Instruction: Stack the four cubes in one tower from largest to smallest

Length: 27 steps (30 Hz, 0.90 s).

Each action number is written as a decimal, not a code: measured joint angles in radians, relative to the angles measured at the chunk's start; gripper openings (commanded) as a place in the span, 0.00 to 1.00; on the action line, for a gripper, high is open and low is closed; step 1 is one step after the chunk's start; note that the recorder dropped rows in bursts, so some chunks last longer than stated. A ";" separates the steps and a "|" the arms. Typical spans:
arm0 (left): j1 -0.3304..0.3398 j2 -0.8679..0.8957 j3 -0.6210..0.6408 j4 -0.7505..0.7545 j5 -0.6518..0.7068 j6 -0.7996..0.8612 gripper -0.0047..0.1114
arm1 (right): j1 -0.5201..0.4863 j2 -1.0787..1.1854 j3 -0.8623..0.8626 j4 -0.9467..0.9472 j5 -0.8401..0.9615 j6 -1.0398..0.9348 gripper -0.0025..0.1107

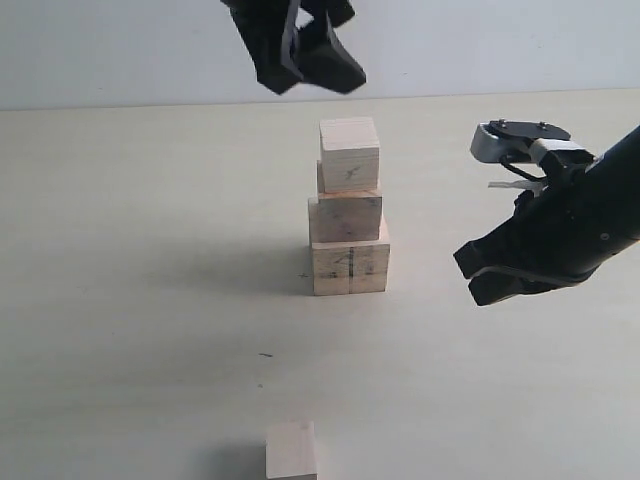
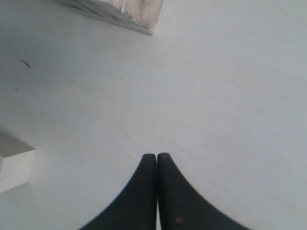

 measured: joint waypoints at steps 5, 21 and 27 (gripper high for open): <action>0.000 -0.139 0.000 0.142 0.023 -0.226 0.04 | 0.000 0.000 0.000 0.042 0.029 -0.108 0.02; 0.336 -0.578 0.427 0.477 -0.100 -1.134 0.04 | 0.281 0.000 0.000 0.345 0.243 -0.621 0.02; 0.548 -0.872 0.832 0.554 -0.364 -1.240 0.04 | 0.413 0.000 0.000 0.236 0.150 -0.699 0.07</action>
